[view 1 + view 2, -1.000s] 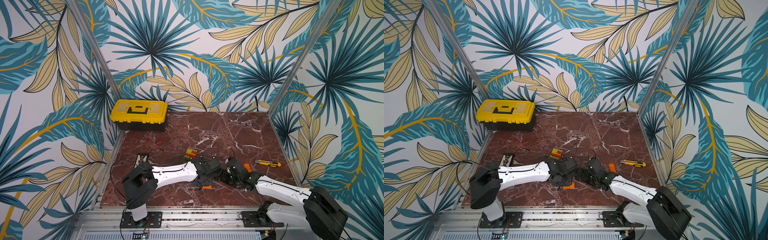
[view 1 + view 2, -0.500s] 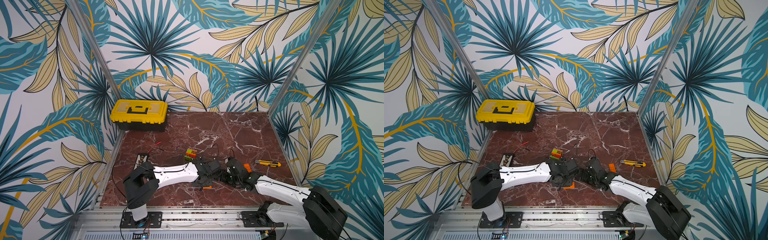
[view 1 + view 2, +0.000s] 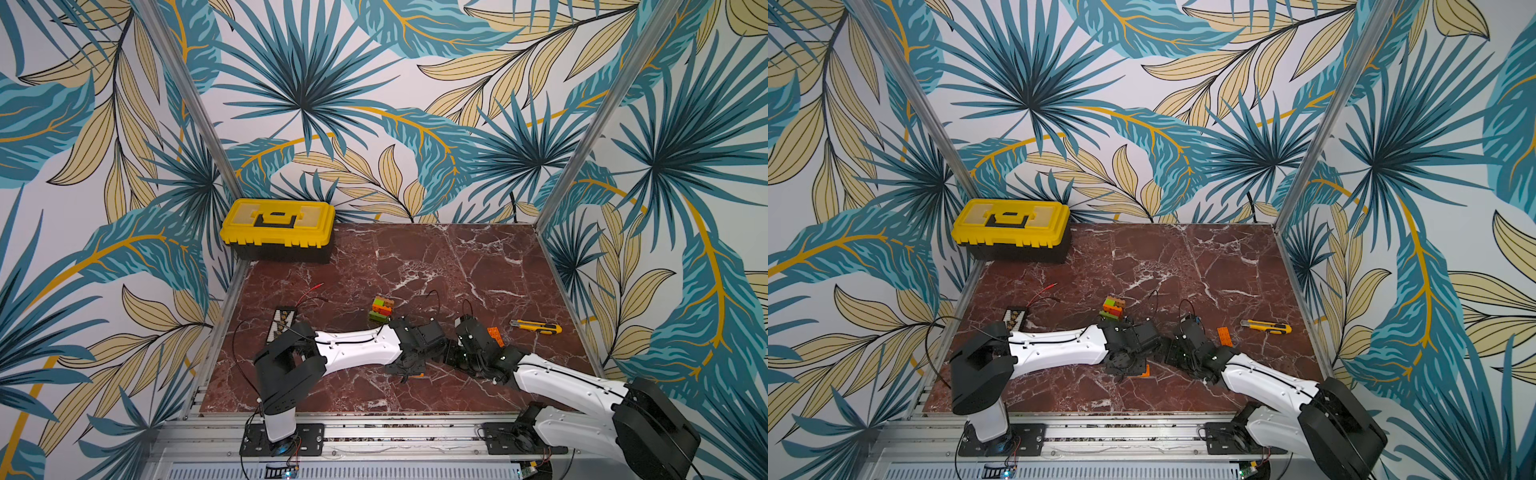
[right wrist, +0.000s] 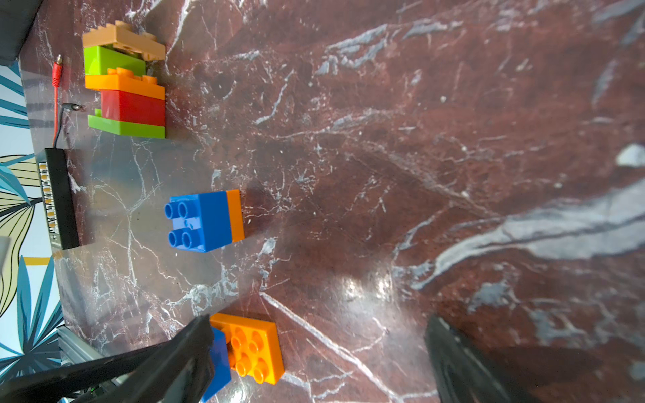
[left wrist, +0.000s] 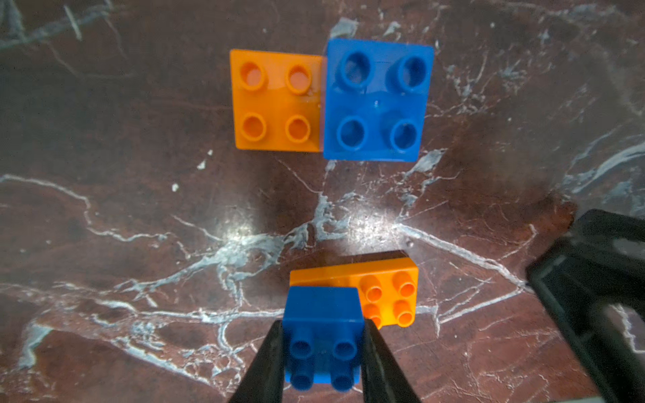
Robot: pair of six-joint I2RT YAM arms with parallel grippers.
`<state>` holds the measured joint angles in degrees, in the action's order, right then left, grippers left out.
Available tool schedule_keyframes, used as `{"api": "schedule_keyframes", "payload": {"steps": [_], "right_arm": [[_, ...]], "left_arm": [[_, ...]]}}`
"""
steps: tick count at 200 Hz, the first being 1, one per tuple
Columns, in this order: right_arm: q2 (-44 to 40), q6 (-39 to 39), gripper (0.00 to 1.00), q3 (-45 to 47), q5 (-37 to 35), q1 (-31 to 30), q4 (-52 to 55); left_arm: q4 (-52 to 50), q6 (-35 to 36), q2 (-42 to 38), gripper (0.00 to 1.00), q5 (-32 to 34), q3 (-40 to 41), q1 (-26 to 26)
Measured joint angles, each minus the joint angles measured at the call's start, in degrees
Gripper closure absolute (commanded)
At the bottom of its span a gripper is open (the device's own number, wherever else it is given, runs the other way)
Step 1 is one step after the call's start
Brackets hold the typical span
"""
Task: Assemble the number 5 with lego
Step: Assemble the lego brick with the lego brick.
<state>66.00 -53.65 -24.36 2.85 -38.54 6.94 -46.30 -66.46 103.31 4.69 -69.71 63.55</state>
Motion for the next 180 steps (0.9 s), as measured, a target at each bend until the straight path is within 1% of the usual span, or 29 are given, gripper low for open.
{"api": "schedule_keyframes", "payload": {"steps": [50, 137, 180], "right_arm": [[0.0, -0.2, 0.01, 0.0, 0.0, 0.0, 0.0], [0.3, -0.4, 0.01, 0.0, -0.2, 0.2, -0.5], [-0.6, -0.8, 0.01, 0.6, -1.9, 0.8, -0.4]], "left_arm": [[-0.1, 0.0, 0.4, 0.73, 0.0, -0.3, 0.0], [-3.9, 0.1, 4.1, 0.73, -0.2, -4.7, 0.1], [-6.2, 0.6, 5.8, 0.73, 0.1, -7.0, 0.3]]}}
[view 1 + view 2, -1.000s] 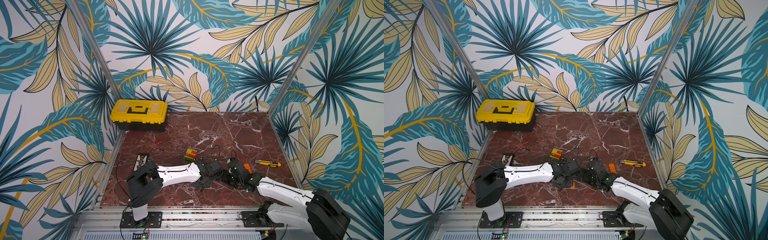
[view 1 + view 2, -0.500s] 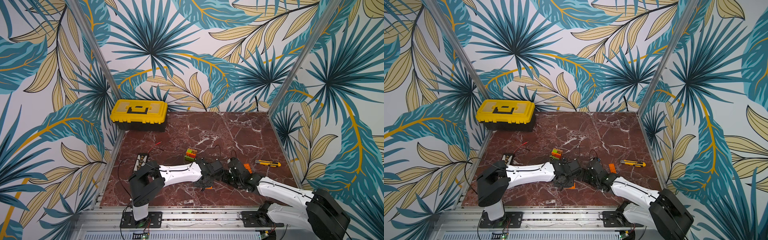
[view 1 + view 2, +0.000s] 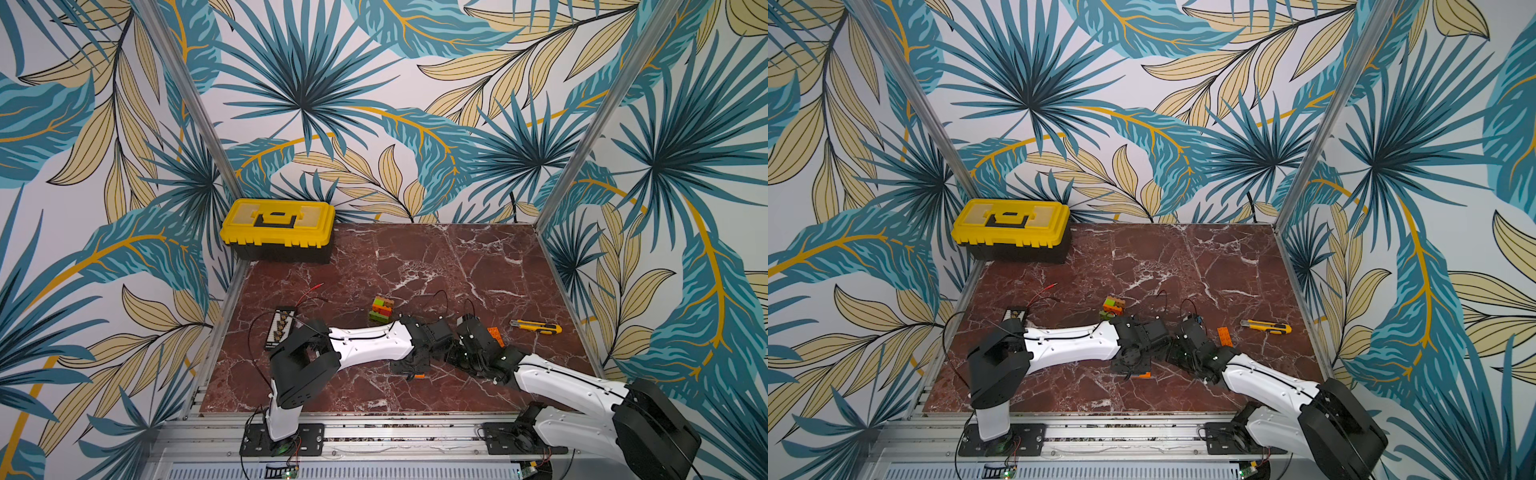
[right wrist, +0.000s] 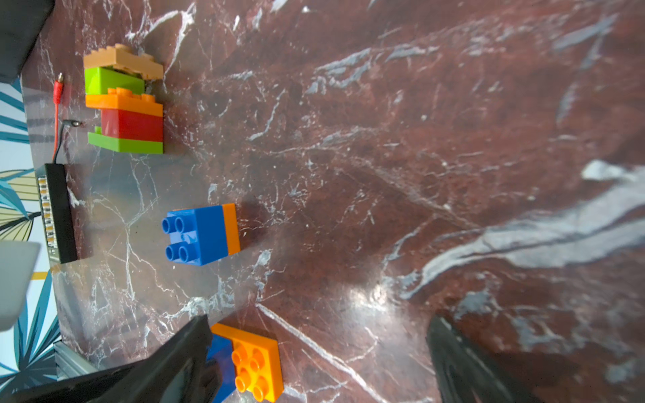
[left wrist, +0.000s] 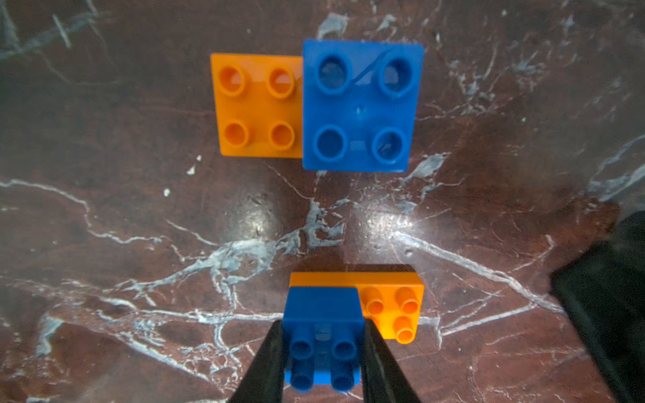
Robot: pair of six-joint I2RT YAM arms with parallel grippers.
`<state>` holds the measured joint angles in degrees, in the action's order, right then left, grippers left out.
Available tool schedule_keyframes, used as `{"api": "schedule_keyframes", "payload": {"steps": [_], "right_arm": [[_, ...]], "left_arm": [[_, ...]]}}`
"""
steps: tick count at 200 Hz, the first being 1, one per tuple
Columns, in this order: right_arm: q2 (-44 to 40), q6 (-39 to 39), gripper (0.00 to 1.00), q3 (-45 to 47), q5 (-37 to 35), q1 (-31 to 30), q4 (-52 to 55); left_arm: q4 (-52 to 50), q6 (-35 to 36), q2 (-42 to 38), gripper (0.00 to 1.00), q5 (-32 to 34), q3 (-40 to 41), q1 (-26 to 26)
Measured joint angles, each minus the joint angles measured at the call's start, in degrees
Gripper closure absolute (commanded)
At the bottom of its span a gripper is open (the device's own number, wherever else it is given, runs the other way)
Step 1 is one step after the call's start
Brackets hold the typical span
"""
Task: Assemble the number 5 with lego
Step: Assemble the lego brick with the lego brick.
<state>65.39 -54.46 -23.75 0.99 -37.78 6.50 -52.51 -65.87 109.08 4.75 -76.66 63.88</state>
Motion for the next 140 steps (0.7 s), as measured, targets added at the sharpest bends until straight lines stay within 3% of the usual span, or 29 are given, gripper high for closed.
{"api": "schedule_keyframes", "payload": {"steps": [140], "right_arm": [[-5.0, -3.0, 0.01, 3.0, -3.7, 2.2, 1.0]], "left_arm": [[-2.3, 1.1, 3.1, 0.76, 0.2, -1.5, 0.4]]}}
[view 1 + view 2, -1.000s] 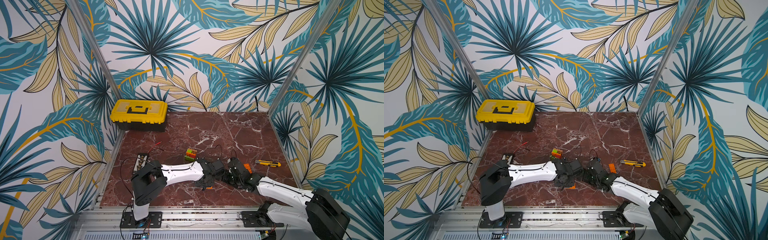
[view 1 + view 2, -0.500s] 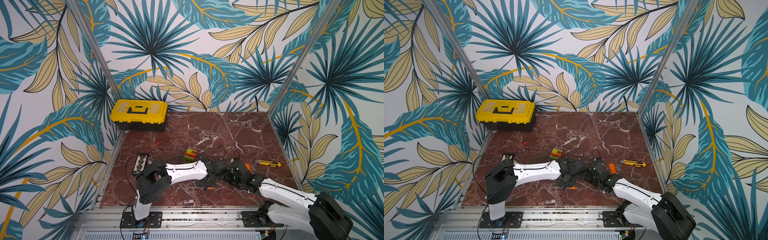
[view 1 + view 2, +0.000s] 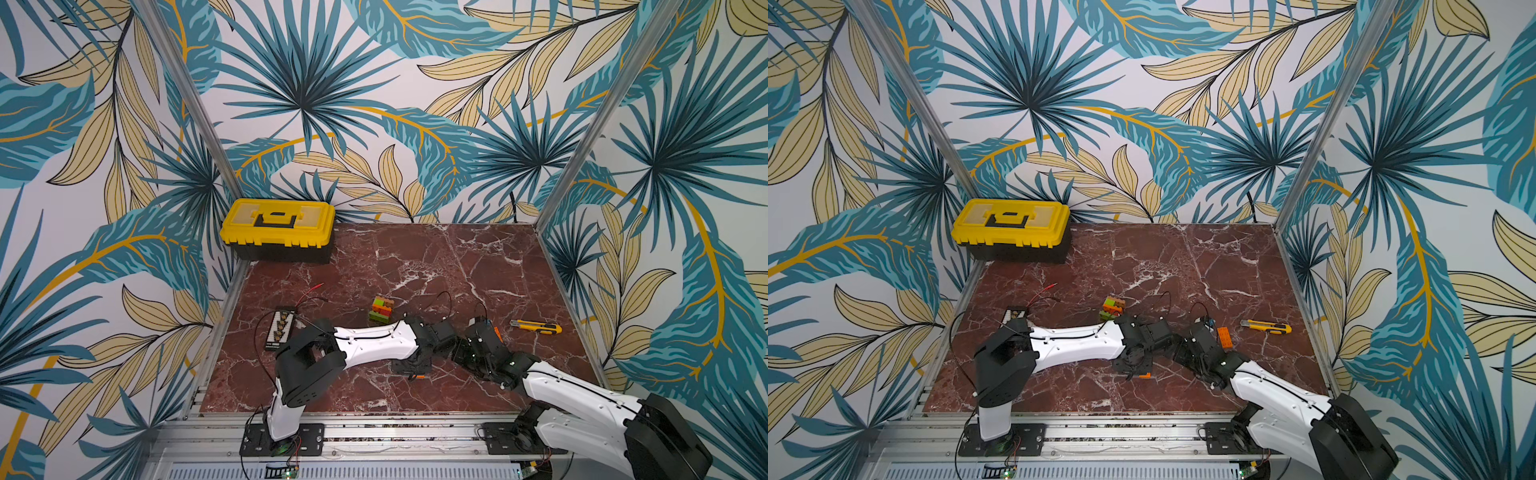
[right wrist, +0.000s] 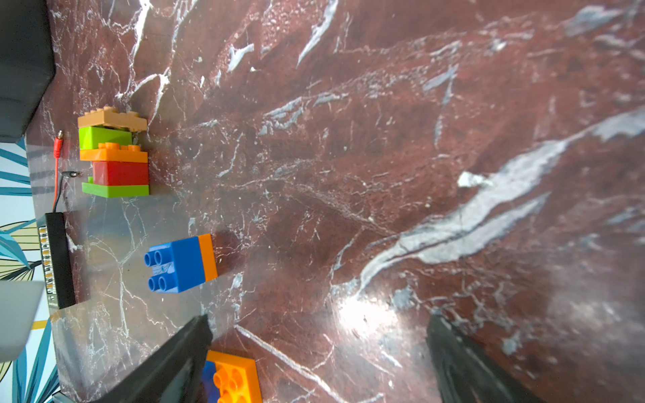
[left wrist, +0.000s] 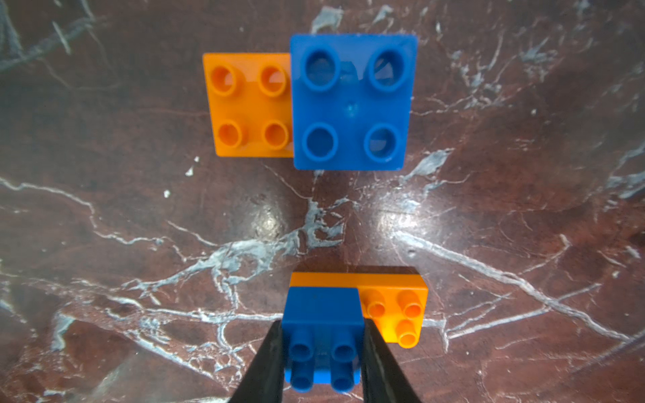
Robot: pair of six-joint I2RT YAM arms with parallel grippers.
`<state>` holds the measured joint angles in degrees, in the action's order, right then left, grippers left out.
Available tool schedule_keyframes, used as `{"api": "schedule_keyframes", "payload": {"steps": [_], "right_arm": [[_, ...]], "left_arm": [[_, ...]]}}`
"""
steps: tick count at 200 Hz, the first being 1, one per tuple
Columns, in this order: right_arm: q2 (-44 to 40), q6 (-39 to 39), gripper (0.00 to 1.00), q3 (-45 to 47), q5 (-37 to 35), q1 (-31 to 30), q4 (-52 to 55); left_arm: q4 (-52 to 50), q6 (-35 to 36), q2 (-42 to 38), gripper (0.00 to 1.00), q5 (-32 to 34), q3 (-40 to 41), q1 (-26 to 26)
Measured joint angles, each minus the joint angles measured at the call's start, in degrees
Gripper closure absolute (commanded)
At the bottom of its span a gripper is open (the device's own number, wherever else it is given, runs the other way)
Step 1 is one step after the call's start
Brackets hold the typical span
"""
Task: Assemble the number 5 with lego
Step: Assemble the lego brick with the lego brick.
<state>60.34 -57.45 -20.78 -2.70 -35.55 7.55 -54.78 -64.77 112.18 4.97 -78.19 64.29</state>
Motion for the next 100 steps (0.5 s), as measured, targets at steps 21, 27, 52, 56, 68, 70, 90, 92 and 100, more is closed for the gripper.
{"api": "schedule_keyframes", "payload": {"steps": [21, 27, 52, 56, 68, 70, 90, 92, 100], "right_arm": [[0.0, -0.2, 0.01, 0.0, -0.1, 0.1, 0.0], [0.0, -0.2, 0.01, 0.0, -0.1, 0.2, 0.1], [-0.7, -0.2, 0.01, 0.1, -0.5, 0.3, 1.0], [-0.8, -0.2, 0.01, 0.2, -0.5, 0.4, 1.2], [-1.2, -0.2, 0.01, 0.2, -0.5, 0.5, 1.5], [-1.2, -0.2, 0.01, 0.2, -0.5, 0.5, 1.6], [-1.4, -0.2, 0.01, 0.2, -0.5, 0.6, 1.8], [-1.4, -0.2, 0.01, 0.2, -0.5, 0.6, 1.8], [-1.4, -0.2, 0.01, 0.2, -0.5, 0.6, 1.9]], "left_arm": [[-0.3, 0.0, 0.4, 0.77, 0.0, -0.1, 0.0], [-0.4, 0.0, 0.5, 0.77, 0.0, -0.3, 0.0], [-0.8, 0.0, 0.5, 0.77, 0.2, -0.6, 0.0], [-0.7, 0.0, 0.4, 0.76, 0.3, -0.5, 0.1], [-0.6, -0.1, -0.4, 0.76, 0.8, -0.3, 0.2], [-0.5, -0.2, -0.5, 0.76, 0.8, -0.3, 0.3], [0.3, -0.7, -2.0, 0.74, 2.5, 0.9, 0.6], [0.4, -0.7, -2.1, 0.73, 2.9, 0.9, 0.6], [0.5, -1.1, -2.4, 0.73, 3.5, 1.2, 0.8]]}}
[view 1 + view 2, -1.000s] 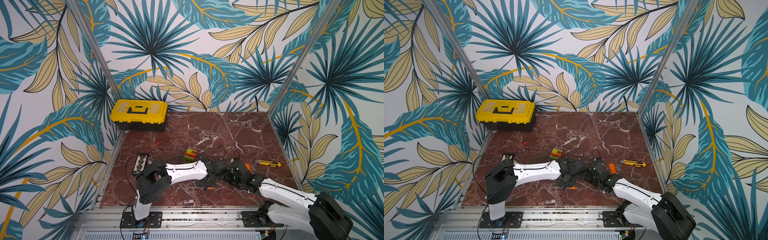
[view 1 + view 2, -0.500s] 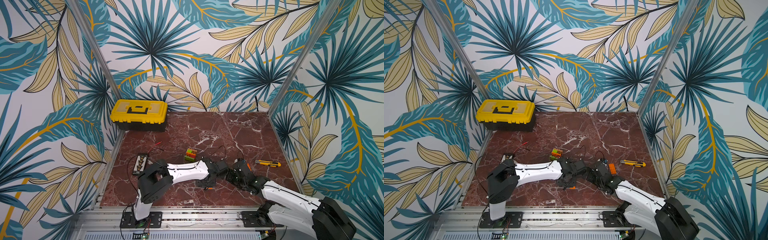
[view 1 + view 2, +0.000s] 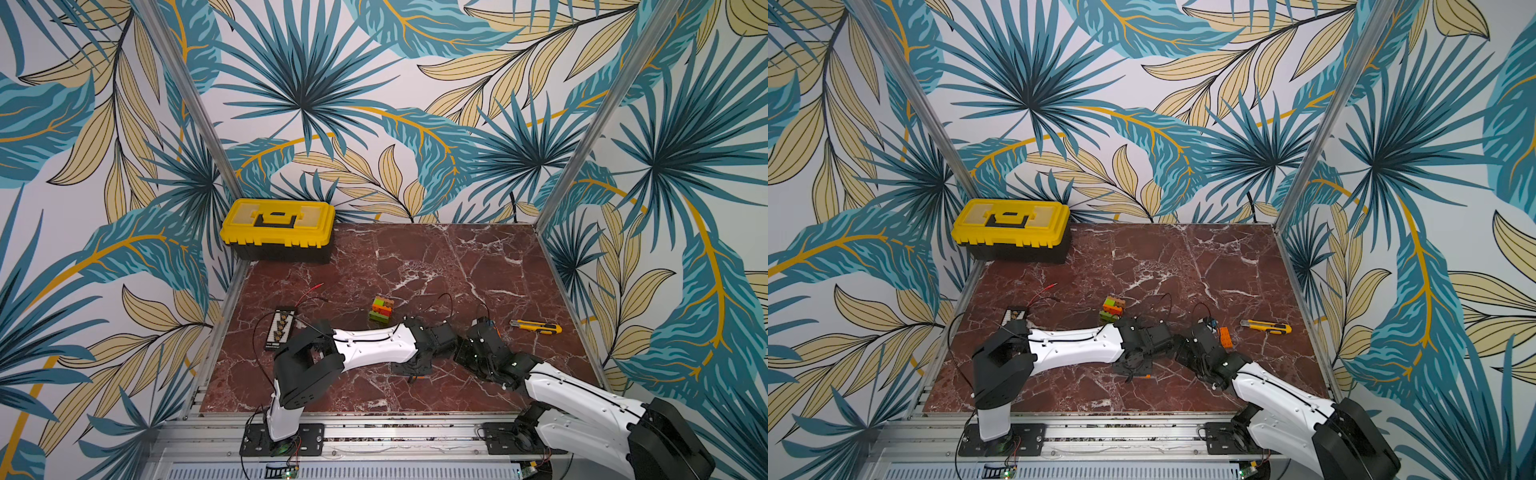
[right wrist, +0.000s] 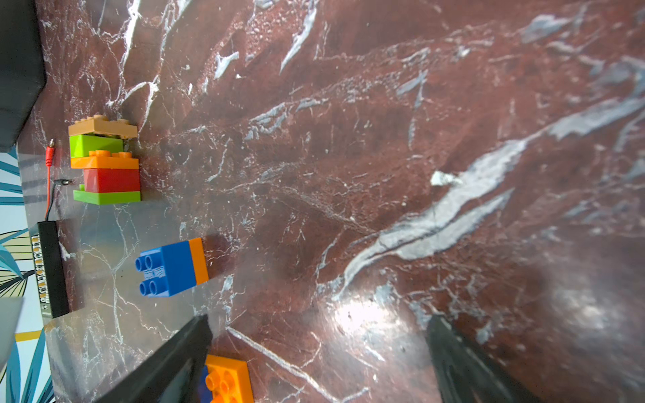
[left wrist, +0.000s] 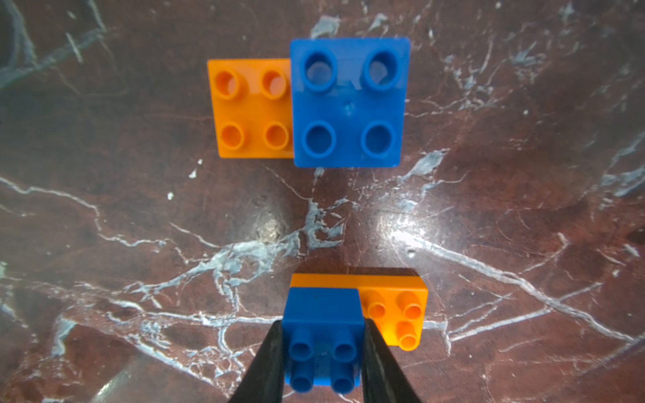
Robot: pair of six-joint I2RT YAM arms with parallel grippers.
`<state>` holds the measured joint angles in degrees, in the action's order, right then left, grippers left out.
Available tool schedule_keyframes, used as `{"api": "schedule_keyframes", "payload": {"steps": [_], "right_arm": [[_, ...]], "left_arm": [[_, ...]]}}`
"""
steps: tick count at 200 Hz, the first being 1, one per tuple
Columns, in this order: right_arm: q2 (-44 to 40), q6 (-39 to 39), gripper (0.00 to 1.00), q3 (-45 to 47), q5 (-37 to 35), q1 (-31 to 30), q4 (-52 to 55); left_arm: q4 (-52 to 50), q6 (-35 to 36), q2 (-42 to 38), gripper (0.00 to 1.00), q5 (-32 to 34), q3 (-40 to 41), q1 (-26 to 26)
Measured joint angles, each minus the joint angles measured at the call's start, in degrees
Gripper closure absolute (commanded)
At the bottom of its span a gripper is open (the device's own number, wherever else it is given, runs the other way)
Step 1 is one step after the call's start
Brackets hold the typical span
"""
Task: Assemble the number 5 with lego
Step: Assemble the lego brick with the lego brick.
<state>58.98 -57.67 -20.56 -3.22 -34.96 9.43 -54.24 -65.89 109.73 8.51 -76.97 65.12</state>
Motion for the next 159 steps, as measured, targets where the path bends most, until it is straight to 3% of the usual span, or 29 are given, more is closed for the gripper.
{"api": "schedule_keyframes", "payload": {"steps": [106, 159], "right_arm": [[3.5, 0.7, 0.01, -2.6, 1.6, 0.2, 1.1], [4.4, 0.7, 0.01, -3.2, 2.3, 0.2, 1.0]], "left_arm": [[-1.3, -1.0, -3.0, 0.49, 4.4, 3.6, -1.9], [-0.9, -0.5, -4.9, 0.52, 4.2, 3.9, -2.0]]}}
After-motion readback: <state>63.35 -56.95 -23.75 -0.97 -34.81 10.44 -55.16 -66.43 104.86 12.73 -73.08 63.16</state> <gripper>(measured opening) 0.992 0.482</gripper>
